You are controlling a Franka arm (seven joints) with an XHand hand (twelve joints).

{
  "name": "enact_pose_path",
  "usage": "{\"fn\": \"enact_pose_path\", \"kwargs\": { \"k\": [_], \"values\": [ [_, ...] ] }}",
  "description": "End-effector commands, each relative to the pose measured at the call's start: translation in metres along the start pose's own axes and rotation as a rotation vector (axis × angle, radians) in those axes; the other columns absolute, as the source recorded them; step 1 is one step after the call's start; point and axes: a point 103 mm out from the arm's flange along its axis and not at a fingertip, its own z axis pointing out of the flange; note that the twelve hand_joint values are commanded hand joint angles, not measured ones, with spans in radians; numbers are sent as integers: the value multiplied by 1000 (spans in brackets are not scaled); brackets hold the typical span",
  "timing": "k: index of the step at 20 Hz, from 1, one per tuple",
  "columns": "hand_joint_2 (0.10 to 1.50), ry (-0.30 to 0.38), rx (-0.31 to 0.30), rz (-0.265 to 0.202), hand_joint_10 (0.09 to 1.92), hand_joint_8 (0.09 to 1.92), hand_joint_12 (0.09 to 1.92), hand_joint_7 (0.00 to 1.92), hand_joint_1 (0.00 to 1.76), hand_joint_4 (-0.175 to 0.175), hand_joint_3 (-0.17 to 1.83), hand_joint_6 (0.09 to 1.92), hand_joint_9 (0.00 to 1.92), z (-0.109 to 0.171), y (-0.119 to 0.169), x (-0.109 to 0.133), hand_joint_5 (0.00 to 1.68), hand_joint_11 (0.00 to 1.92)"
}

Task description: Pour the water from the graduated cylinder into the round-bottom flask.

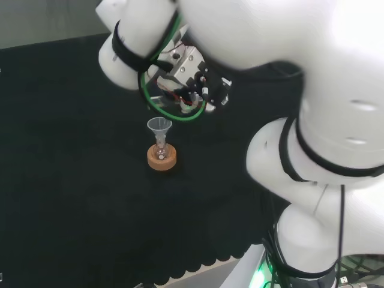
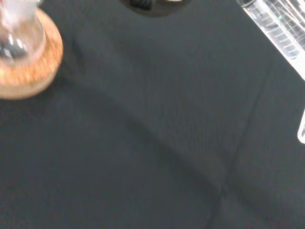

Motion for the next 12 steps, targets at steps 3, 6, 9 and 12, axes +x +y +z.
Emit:
{"fn": "enact_pose_path", "kwargs": {
  "k": [3, 6, 9, 12],
  "values": [
    [1052, -7, 117, 25, 87, 633, 700, 1189, 1251, 26, 1, 921, 1480, 41, 5, 5, 1083, 1241],
    [1052, -8, 110, 24, 87, 633, 700, 1189, 1251, 26, 1, 922, 1481, 41, 2, 1, 1083, 1241],
    [1053, -17, 102, 23, 87, 634, 700, 1188, 1251, 26, 1, 922, 1481, 42, 0, -3, 1083, 1241],
    [1053, -28, 99, 25, 87, 635, 700, 1187, 1251, 26, 1, 923, 1481, 43, -1, -6, 1083, 1240]
  ]
}}
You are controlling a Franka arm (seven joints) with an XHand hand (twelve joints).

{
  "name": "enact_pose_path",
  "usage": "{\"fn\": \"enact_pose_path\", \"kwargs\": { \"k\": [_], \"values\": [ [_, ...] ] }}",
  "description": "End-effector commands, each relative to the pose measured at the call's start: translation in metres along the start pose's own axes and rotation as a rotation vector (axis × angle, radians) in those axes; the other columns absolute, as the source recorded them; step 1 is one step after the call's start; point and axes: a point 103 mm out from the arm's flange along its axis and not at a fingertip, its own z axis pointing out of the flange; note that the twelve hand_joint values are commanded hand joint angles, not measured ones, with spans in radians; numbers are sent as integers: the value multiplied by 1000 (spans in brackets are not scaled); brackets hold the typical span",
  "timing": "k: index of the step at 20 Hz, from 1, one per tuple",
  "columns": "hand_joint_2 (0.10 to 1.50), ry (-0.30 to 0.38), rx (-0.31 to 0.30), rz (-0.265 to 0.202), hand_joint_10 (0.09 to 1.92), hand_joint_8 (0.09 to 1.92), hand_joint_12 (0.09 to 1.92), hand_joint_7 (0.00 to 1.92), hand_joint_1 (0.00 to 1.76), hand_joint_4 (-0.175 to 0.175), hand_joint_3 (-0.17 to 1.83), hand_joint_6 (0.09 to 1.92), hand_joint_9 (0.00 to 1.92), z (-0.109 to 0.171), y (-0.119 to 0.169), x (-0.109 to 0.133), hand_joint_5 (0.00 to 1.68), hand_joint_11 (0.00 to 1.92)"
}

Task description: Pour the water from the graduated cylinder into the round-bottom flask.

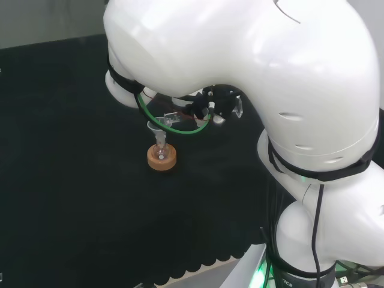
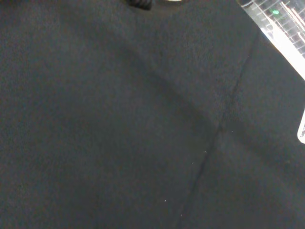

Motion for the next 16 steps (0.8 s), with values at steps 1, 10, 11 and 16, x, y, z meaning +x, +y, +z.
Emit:
{"fn": "enact_pose_path", "kwargs": {
  "k": [1, 10, 11, 16],
  "values": [
    [1053, -13, -22, 2, 87, 635, 700, 1187, 1251, 26, 1, 923, 1480, -1, -3, -6, 1083, 1240],
    [1053, -58, -26, 3, 87, 636, 700, 1186, 1251, 25, 1, 925, 1479, -5, -3, -4, 1083, 1238],
    [1053, -62, -25, 3, 87, 636, 700, 1186, 1251, 25, 1, 925, 1479, -5, -3, -4, 1083, 1238],
    [1053, -77, -24, 10, 87, 637, 699, 1185, 1251, 24, 1, 926, 1478, -8, -4, -3, 1083, 1236]
  ]
}}
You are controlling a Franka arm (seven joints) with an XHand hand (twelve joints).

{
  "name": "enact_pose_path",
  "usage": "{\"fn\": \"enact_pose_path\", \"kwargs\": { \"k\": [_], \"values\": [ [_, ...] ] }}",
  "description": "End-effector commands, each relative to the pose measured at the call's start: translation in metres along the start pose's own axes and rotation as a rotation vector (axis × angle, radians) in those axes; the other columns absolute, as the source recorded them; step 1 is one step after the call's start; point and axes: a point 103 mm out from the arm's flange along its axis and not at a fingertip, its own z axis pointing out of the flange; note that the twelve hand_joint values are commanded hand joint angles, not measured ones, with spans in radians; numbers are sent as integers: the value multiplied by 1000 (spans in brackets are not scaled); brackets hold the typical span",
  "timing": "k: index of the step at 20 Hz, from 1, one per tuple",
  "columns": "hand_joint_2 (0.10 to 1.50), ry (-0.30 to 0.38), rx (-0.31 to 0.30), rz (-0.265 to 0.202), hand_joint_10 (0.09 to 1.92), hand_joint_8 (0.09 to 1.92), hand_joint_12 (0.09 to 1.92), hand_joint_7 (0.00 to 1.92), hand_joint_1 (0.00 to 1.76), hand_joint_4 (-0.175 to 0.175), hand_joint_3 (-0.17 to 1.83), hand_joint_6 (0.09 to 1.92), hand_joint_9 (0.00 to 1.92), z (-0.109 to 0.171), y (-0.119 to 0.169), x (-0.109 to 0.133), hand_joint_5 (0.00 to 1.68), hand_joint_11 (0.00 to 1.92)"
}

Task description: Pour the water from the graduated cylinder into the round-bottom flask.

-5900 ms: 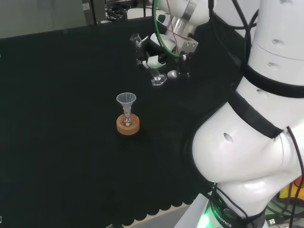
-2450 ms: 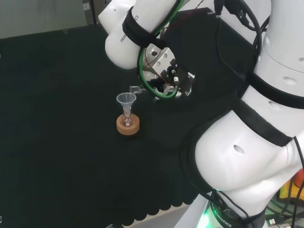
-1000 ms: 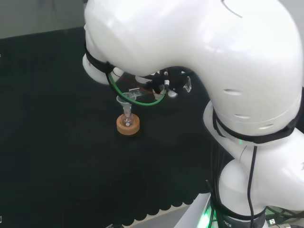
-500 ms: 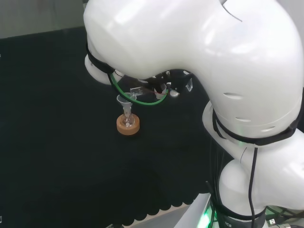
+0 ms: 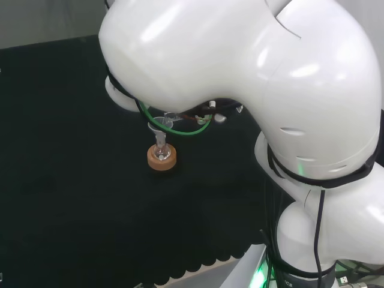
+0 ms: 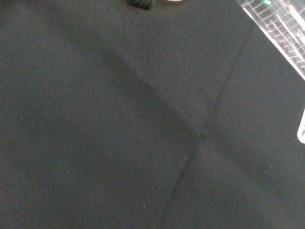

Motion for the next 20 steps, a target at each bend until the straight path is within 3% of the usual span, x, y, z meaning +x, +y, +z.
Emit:
{"fn": "enact_pose_path", "kwargs": {
  "k": [1, 16, 20],
  "values": [
    [1053, -17, 0, 7, 87, 637, 699, 1185, 1251, 24, 1, 926, 1477, -3, 0, 1, 1083, 1236],
    [1054, -91, -7, 39, 87, 640, 698, 1182, 1251, 24, 1, 930, 1475, -7, -1, -5, 1081, 1232],
    [1054, -78, -9, 44, 87, 641, 698, 1181, 1251, 23, 2, 932, 1475, -8, -1, -7, 1081, 1230]
  ]
}}
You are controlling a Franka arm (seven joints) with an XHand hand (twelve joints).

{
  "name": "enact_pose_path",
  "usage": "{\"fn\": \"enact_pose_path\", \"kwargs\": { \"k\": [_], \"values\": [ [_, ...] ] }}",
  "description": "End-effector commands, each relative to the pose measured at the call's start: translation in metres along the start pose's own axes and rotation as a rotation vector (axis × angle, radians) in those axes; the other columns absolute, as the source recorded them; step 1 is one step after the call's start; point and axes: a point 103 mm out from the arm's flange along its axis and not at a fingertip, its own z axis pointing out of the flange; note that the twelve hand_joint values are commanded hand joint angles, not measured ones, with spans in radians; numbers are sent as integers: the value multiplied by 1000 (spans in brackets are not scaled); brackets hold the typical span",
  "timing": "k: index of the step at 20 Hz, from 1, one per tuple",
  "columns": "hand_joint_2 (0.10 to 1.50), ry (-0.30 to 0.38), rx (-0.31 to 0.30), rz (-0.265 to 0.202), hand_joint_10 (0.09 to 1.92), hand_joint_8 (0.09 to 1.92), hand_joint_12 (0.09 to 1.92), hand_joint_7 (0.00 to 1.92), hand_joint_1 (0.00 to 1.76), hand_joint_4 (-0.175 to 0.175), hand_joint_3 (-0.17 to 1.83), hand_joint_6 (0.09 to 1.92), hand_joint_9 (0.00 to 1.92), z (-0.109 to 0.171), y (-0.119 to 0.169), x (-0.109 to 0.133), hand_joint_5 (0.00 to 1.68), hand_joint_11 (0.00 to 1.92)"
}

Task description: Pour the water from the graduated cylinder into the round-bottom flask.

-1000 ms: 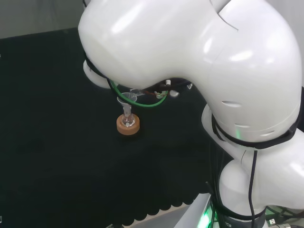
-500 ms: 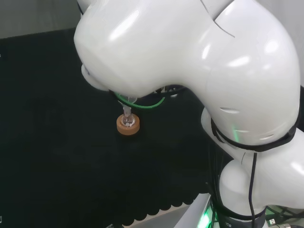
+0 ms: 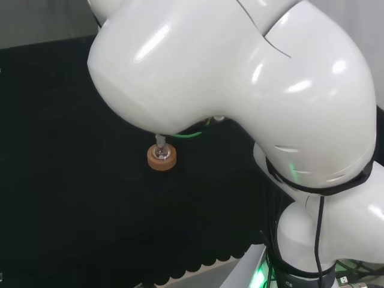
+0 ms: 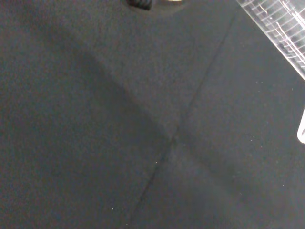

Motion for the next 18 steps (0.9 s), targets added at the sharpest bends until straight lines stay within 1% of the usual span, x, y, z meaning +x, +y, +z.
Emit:
{"fn": "enact_pose_path", "kwargs": {
  "k": [1, 3, 5, 9, 12, 14, 18],
  "values": [
    [1054, 14, -1, 4, 87, 641, 697, 1181, 1251, 23, 2, 932, 1475, -1, 0, -2, 1081, 1230],
    [1054, 22, -6, 4, 87, 641, 697, 1181, 1251, 23, 2, 932, 1475, -1, 0, -3, 1081, 1229],
    [1054, 15, -5, 5, 87, 641, 698, 1180, 1251, 23, 2, 933, 1475, -5, 2, 2, 1080, 1229],
    [1055, 35, -13, 3, 87, 642, 698, 1180, 1251, 23, 2, 934, 1475, -3, 1, -1, 1080, 1229],
    [1055, 99, -32, 6, 87, 642, 698, 1180, 1251, 23, 2, 934, 1475, 0, 1, -6, 1080, 1229],
    [1055, 129, -47, 14, 87, 643, 698, 1179, 1251, 23, 2, 935, 1475, 1, 0, -9, 1080, 1229],
    [1055, 236, -78, 35, 87, 643, 698, 1179, 1250, 23, 2, 936, 1475, 4, -1, -14, 1079, 1230]
  ]
}}
